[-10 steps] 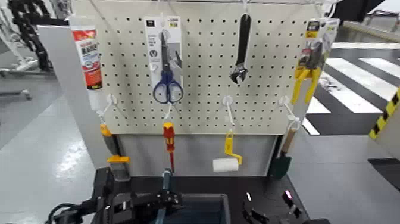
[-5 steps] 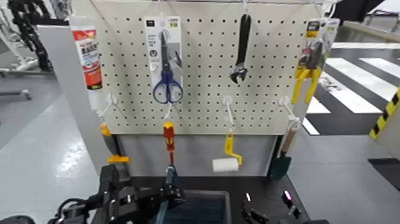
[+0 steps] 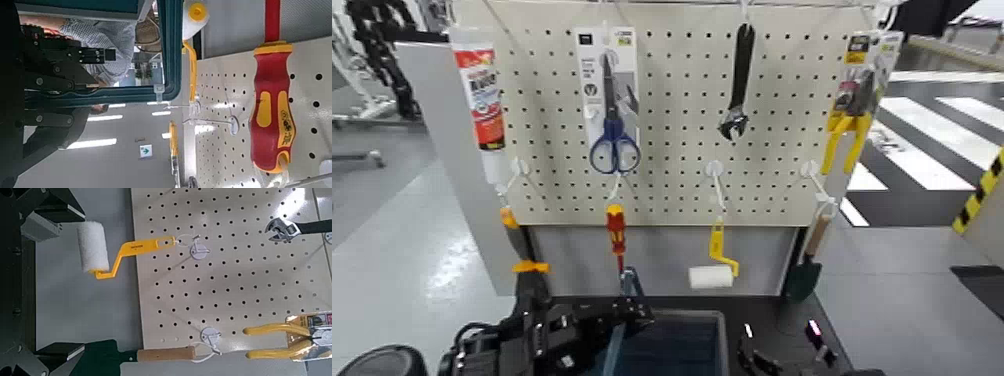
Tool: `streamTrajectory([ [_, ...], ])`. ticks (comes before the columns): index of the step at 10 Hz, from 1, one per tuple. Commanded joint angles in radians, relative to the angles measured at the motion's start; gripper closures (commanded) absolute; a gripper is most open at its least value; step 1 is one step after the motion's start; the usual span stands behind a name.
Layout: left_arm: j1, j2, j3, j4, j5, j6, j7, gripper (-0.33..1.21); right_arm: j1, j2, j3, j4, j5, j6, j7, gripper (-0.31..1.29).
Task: Place the crate on the table.
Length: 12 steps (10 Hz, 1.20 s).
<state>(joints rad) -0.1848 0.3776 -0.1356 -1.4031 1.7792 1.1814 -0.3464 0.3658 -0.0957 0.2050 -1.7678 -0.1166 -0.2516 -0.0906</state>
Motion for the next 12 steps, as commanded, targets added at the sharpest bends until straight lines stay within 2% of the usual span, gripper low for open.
streamTrajectory([
  [1, -0.045, -0.006, -0.036, 0.05, -0.038, -0.019, -0.036, 1.16, -0.001, 0.001, 0.002, 0.002, -0.002, -0.003, 0.0, 0.15],
  [2, -0.068, -0.008, -0.061, 0.073, -0.058, -0.028, -0.069, 1.16, -0.001, 0.001, 0.002, 0.002, -0.002, -0.003, 0.0, 0.15],
  [6, -0.107, -0.014, -0.124, 0.113, -0.061, -0.078, -0.097, 1.16, -0.002, -0.001, 0.005, 0.005, -0.005, -0.008, 0.0, 0.15],
  [12, -0.125, -0.028, -0.163, 0.139, -0.061, -0.154, -0.102, 1.16, -0.007, -0.004, 0.008, 0.013, -0.011, -0.015, 0.0, 0.15],
])
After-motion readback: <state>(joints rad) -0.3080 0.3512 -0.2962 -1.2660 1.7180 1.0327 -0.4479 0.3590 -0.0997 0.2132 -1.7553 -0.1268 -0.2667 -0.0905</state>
